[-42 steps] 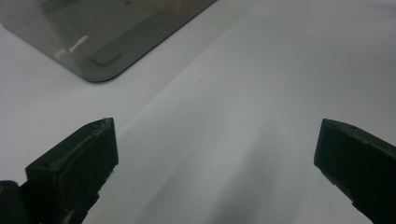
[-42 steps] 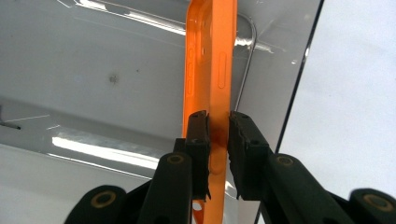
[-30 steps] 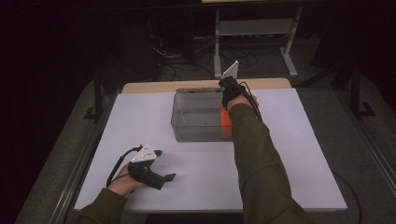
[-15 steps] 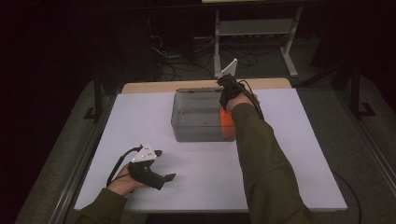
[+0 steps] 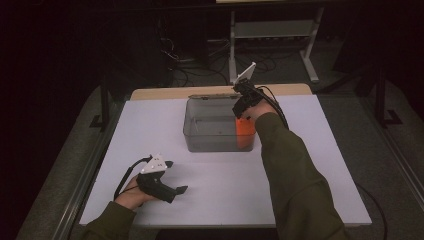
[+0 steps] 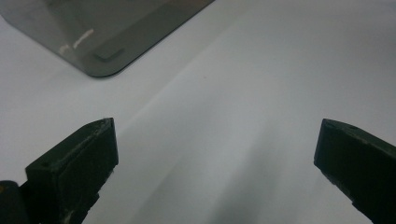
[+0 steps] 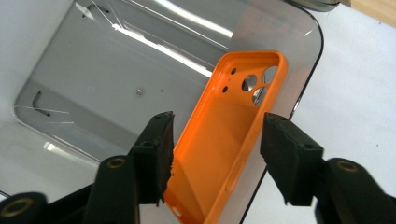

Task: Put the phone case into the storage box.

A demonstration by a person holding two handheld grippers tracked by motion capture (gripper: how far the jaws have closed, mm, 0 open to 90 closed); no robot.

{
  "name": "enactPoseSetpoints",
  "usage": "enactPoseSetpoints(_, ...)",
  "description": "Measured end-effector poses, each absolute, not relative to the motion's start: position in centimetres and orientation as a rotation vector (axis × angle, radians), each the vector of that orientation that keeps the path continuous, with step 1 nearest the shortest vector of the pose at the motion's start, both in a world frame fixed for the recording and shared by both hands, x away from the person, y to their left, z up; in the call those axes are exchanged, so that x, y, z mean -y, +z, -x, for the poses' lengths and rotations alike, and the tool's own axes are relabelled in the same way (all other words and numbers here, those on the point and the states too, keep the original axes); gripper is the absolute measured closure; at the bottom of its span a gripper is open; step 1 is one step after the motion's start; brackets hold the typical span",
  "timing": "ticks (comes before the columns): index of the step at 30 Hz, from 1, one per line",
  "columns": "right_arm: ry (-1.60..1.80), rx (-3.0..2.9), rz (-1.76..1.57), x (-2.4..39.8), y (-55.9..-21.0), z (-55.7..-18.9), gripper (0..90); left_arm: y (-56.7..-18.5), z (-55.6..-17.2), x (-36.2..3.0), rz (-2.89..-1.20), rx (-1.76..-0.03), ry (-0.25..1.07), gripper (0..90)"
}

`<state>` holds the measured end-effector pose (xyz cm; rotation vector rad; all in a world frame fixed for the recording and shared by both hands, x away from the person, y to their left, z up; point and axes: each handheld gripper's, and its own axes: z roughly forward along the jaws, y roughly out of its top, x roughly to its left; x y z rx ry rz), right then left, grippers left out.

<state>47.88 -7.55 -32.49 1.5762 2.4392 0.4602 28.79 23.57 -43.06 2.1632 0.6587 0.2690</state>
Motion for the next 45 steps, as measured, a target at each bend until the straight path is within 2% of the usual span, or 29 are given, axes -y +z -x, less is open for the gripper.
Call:
enactPoseSetpoints(6,0.514,-2.443,-1.524,8.2,-32.8,-47.5,29.2,-43.1,-28.8,-23.6,-2.162,-0.662,0.269,0.0)
enactPoseSetpoints(12,0.594,-2.465,-1.446,8.8,-32.7,-47.0,12.2,-43.2,-28.9,-23.7,-2.164,-0.664,0.268,0.0)
enactPoseSetpoints(14,0.622,-2.458,-1.409,9.0,-32.7,-46.7,11.8,-43.2,-28.9,-23.7,-2.164,-0.666,0.268,0.0)
enactPoseSetpoints(18,0.669,-2.475,-1.361,9.2,-32.9,-46.3,0.4,-43.3,-28.9,-23.8,-2.167,-0.666,0.268,0.0)
enactPoseSetpoints(45,0.984,-2.439,-1.096,11.5,-33.2,-42.5,0.0,-43.3,-29.1,-24.1,-2.164,-0.69,0.264,0.0)
